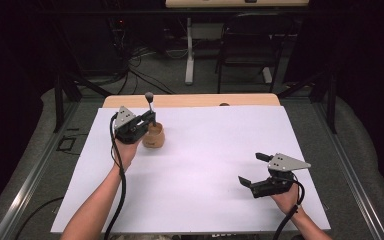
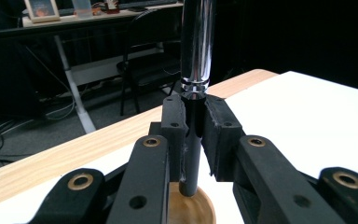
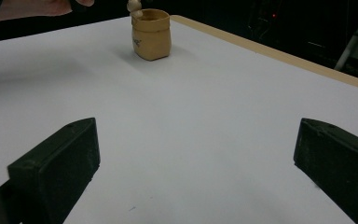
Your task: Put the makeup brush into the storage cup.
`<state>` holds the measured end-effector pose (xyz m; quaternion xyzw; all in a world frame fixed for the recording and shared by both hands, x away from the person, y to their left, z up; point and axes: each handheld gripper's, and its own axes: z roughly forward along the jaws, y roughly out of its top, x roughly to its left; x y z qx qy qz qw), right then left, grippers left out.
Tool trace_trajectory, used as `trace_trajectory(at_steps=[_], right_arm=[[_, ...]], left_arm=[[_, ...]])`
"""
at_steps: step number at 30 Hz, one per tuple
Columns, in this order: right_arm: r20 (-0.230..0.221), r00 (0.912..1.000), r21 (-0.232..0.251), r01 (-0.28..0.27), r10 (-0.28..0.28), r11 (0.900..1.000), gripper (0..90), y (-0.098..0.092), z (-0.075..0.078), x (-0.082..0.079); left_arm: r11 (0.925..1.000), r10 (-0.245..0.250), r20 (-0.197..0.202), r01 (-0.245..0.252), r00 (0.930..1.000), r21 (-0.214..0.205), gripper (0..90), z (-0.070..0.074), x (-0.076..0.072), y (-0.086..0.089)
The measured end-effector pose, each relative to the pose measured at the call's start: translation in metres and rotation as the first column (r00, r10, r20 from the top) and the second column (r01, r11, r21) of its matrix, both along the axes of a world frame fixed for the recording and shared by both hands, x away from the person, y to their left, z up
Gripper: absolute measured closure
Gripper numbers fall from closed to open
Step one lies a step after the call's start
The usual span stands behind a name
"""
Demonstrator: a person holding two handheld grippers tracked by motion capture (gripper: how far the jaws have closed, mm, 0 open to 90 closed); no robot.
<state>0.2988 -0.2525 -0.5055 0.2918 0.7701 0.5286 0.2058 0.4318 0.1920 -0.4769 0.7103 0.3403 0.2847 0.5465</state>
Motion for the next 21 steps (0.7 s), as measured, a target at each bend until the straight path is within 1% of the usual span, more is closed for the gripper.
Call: trace_trajectory(at_steps=[5,13,21], right_arm=[[-0.002,1.0000,0.000,0.000,0.000,1.0000,0.0,0.000,0.000,0.000],[-0.006,1.0000,-0.002,-0.003,0.003,1.0000,0.0,0.000,0.000,0.000],[-0.011,0.9999,-0.003,-0.001,0.001,1.0000,0.0,0.000,-0.001,0.000]], left_arm=[[0.9999,0.008,-0.012,-0.008,0.9999,0.008,79.3,-0.006,0.002,0.000],[0.9996,0.026,-0.036,-0.026,0.9990,0.005,79.3,-0.018,0.005,0.001],[0.9993,0.036,-0.050,-0.036,0.9981,0.000,79.3,-0.025,0.006,0.002]])
